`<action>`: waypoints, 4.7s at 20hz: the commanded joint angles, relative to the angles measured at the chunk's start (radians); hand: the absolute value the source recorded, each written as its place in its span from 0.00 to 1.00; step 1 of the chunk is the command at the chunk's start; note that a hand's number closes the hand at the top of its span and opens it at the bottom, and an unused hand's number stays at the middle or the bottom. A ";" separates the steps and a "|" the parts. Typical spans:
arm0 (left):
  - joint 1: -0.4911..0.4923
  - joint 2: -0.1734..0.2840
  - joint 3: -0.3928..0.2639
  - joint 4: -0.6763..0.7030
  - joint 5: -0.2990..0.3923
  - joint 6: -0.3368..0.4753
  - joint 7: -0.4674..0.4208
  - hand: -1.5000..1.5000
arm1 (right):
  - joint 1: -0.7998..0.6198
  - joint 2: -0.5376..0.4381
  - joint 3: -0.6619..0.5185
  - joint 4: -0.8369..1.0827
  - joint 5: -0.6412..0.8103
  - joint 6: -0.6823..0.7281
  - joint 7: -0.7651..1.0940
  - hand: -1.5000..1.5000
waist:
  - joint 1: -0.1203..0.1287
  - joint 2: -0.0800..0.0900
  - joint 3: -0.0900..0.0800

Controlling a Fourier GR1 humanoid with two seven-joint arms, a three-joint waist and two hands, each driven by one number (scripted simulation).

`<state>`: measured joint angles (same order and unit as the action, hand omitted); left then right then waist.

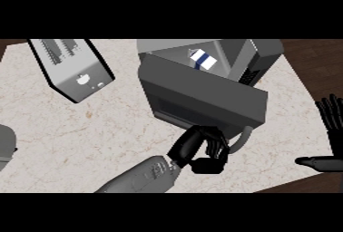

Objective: Pick up the milk, place it into the microwave and close the microwave

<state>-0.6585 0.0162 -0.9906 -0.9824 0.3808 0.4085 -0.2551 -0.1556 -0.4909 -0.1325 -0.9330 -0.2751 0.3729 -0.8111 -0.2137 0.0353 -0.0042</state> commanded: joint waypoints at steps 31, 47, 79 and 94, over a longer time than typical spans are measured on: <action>-0.498 -0.015 0.157 0.250 0.250 0.133 -0.024 1.00 | -0.199 -0.076 0.108 -0.212 -0.182 0.241 0.178 0.00 | -0.199 0.077 0.014; -0.523 -0.014 0.153 0.277 0.303 0.156 -0.036 1.00 | -0.262 -0.141 0.268 -0.458 -0.177 0.379 0.265 1.00 | -0.230 0.067 0.015; -0.353 -0.016 0.420 0.195 0.641 0.208 -0.023 1.00 | -0.110 -0.158 0.472 -0.759 -0.272 0.386 0.461 1.00 | -0.188 0.091 -0.002; -0.280 0.014 0.364 0.270 0.767 -0.041 -0.082 1.00 | 0.048 -0.083 0.541 -0.913 -0.250 0.271 0.471 1.00 | -0.105 0.079 0.000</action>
<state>-1.0739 -0.0016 -0.7106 -0.8537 1.0847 0.3619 -0.3164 -0.1477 -0.5934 0.3895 -1.8120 -0.5345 0.6679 -0.3362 -0.3538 0.0975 0.0066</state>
